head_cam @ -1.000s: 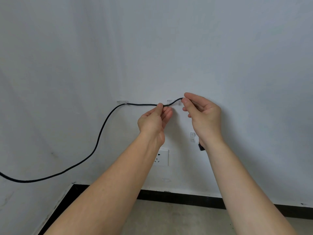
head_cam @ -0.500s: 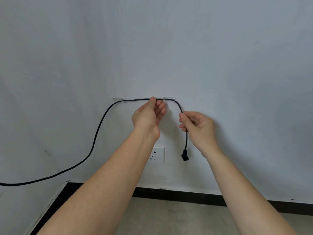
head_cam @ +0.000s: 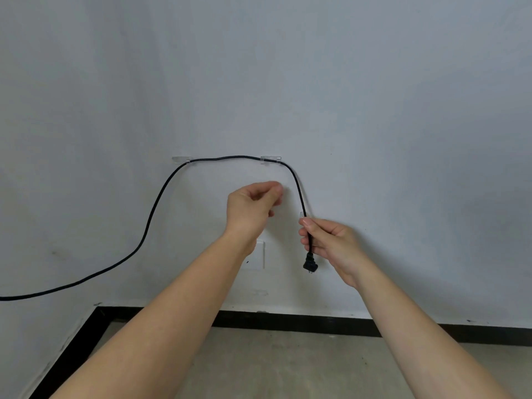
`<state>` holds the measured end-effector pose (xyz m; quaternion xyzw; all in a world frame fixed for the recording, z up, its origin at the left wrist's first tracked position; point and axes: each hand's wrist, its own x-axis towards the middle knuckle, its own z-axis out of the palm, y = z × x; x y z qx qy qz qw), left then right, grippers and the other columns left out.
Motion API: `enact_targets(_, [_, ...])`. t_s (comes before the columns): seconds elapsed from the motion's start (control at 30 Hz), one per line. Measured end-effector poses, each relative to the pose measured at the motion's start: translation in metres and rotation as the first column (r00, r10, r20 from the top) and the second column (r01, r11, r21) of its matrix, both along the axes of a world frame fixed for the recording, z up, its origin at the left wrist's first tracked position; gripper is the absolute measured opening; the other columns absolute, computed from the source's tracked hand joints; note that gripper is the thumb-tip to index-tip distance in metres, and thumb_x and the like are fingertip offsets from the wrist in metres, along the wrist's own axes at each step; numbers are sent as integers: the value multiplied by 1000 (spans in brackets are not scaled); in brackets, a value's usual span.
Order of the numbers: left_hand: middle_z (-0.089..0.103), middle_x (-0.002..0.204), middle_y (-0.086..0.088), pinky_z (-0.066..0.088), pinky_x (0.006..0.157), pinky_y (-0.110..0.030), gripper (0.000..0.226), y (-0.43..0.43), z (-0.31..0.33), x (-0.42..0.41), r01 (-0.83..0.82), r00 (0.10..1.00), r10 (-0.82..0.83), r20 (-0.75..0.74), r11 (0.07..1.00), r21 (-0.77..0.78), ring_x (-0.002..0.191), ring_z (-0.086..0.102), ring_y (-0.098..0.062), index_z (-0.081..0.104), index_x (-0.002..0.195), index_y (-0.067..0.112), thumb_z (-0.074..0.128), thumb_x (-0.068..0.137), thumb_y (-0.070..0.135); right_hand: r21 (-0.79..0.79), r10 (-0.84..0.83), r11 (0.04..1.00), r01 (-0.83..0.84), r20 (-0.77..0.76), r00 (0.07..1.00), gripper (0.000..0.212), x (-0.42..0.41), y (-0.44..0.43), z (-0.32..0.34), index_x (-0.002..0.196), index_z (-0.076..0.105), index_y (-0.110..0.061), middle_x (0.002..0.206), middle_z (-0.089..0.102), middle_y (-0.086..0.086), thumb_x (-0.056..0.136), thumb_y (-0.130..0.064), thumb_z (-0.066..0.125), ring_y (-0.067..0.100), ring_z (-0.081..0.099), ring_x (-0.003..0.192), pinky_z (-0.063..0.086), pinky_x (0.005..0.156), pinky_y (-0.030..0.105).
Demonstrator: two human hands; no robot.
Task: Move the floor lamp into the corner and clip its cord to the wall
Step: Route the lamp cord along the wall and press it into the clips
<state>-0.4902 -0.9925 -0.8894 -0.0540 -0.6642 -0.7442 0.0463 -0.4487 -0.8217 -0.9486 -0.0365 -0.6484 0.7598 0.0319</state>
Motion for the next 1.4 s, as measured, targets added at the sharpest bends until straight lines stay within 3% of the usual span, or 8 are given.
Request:
enact_targets(0.17, [72, 74, 12, 43, 56, -7, 12, 12, -4, 0, 114, 993, -119, -13, 973, -198, 61, 61, 10, 79, 93, 13, 79, 83, 20, 18, 45, 999, -45, -1, 999, 27, -1, -4, -3, 97, 81, -15, 85, 76, 2, 80, -36, 77, 16, 69, 78, 60, 83, 31])
enact_targets(0.27, [70, 69, 9, 44, 56, -9, 2, 18, 1, -2, 66, 996, -75, -41, 979, -192, 56, 59, 8, 77, 85, 15, 77, 84, 13, 15, 64, 998, -64, -12, 998, 39, 0, -6, -3, 100, 81, -18, 91, 77, 4, 72, -45, 78, 18, 70, 85, 58, 90, 34])
enact_targets(0.43, [68, 71, 4, 48, 61, -17, 3, 22, 4, -5, -38, 998, 33, -56, 995, -91, 60, 58, -1, 74, 85, 16, 74, 87, 13, -15, 85, 996, -85, 12, 996, 28, 4, 1, -10, 100, 81, -25, 97, 77, 4, 77, -40, 76, 17, 71, 94, 54, 93, 36])
enact_targets(0.53, [68, 71, 5, 49, 62, -17, 2, 25, 0, -4, -50, 996, 41, -76, 992, -119, 60, 58, 1, 74, 85, 17, 74, 87, 17, -26, 54, 998, -53, 58, 997, 33, 5, 9, -13, 102, 79, -20, 90, 77, 2, 77, -41, 77, 17, 72, 84, 57, 83, 38])
enact_targets(0.7, [70, 77, 1, 49, 58, -17, 6, 20, -16, -5, 91, 996, -92, 10, 949, -303, 64, 59, -8, 76, 87, 15, 77, 84, 19, 43, 49, 998, -54, 109, 993, 35, 5, 10, -14, 100, 80, -22, 78, 74, -4, 74, -47, 80, 9, 66, 65, 50, 56, 22])
enact_targets(0.9, [75, 77, -3, 55, 62, -24, 8, 20, -24, -8, -17, 999, 28, 36, 959, -284, 61, 64, -8, 77, 87, 12, 79, 83, 18, 61, 83, 994, -92, 138, 987, 25, 0, 0, -20, 102, 79, -20, 80, 74, -1, 86, -40, 76, 10, 65, 66, 47, 64, 28])
enact_targets(1.1, [74, 65, 0, 63, 71, -40, 12, 30, -27, -5, -129, 991, 137, 7, 950, -283, 67, 74, -23, 73, 71, 21, 78, 82, 20, 121, -92, 989, 81, 83, 992, 18, -1, 5, -22, 86, 81, -18, 78, 77, 1, 83, -36, 80, 9, 66, 61, 48, 52, 20])
enact_targets(1.4, [73, 64, -8, 63, 65, -32, 8, 40, -30, -2, -117, 985, 129, 115, 988, -104, 56, 69, -16, 76, 78, 4, 79, 80, 12, 329, -276, 891, 313, -156, 948, 10, -6, 24, -19, 71, 79, -31, 69, 77, -5, 76, -34, 86, 5, 67, 59, 53, 59, 22])
